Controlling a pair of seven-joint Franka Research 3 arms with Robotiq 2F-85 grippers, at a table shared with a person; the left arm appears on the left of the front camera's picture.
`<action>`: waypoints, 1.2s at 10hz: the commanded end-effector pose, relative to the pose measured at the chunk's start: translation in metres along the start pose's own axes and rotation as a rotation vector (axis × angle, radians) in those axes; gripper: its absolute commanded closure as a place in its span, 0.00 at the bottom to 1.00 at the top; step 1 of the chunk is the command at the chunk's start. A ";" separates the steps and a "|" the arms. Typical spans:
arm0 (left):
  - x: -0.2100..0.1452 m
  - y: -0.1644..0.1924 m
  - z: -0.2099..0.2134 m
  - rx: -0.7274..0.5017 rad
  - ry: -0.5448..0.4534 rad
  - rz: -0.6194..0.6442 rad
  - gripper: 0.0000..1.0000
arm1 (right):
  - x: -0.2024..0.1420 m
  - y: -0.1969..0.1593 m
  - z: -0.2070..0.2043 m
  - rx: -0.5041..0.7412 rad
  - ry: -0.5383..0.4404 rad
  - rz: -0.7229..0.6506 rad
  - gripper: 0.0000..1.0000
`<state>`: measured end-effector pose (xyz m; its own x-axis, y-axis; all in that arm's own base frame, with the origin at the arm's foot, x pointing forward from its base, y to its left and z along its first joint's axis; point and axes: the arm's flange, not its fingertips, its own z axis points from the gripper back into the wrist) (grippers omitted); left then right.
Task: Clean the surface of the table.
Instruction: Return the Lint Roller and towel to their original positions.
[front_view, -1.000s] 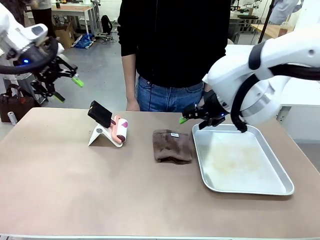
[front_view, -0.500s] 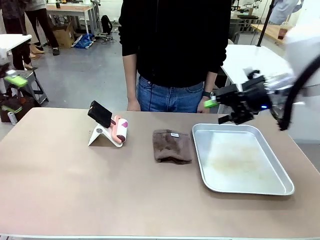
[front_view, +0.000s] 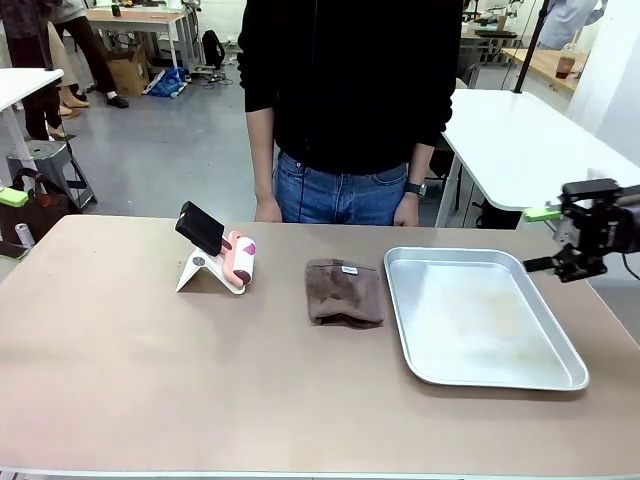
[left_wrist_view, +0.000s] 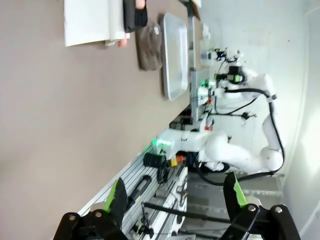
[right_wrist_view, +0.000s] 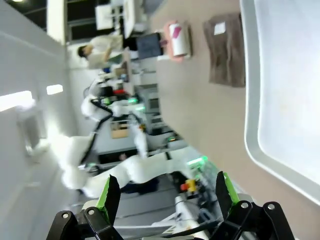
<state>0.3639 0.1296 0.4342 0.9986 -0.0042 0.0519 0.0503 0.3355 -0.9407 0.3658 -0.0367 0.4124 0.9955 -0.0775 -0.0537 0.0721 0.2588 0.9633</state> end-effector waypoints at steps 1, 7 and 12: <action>-0.008 -0.002 0.000 -0.067 -0.070 -0.039 0.00 | 0.013 -0.019 0.017 0.152 -0.016 -0.027 0.00; -0.003 0.000 0.002 -0.027 -0.033 -0.001 0.00 | 0.001 -0.013 0.014 0.076 -0.001 -0.032 0.00; -0.003 0.000 0.002 -0.027 -0.033 -0.001 0.00 | 0.001 -0.013 0.014 0.076 -0.001 -0.032 0.00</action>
<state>0.3610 0.1308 0.4327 0.9975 0.0334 0.0625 0.0495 0.3031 -0.9517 0.3670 -0.0526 0.3988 0.9938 -0.0857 -0.0713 0.0849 0.1663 0.9824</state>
